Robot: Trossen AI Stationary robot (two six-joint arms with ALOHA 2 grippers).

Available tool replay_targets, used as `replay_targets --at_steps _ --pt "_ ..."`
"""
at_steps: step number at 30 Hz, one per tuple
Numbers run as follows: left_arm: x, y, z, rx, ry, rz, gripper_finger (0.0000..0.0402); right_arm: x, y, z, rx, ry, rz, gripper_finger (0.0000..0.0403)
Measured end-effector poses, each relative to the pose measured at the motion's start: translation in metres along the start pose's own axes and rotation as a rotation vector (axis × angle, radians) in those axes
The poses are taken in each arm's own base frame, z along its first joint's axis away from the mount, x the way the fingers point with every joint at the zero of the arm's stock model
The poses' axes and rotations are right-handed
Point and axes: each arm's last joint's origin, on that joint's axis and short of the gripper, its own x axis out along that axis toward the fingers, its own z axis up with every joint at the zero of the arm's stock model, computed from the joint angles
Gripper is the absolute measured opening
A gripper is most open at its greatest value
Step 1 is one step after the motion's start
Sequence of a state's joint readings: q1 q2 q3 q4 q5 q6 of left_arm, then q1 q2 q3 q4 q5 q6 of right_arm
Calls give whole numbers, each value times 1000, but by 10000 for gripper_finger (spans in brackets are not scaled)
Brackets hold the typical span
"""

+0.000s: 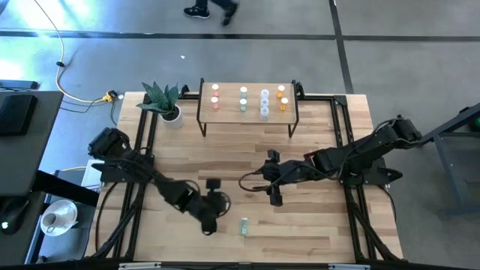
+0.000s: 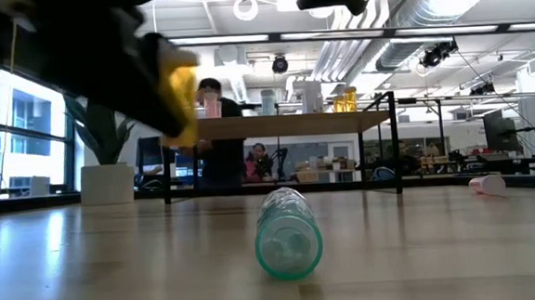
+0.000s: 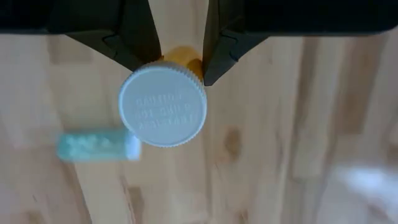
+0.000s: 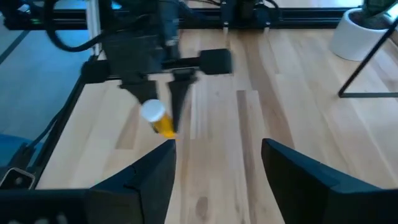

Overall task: Pick and place medicine bottles onto shelf by color
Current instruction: Put the orange pill bottle aligned with the other orange pill bottles on the shelf

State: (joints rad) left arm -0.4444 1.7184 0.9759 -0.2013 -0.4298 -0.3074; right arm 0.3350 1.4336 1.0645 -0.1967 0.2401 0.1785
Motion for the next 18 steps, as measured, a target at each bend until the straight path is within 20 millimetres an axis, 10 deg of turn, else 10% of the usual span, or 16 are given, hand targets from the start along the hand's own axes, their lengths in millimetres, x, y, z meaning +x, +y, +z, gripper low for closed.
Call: replay_targets --at_steps 18 --pt "14 40 41 91 -187 -167 95 31 31 -14 -148 -22 62 238"
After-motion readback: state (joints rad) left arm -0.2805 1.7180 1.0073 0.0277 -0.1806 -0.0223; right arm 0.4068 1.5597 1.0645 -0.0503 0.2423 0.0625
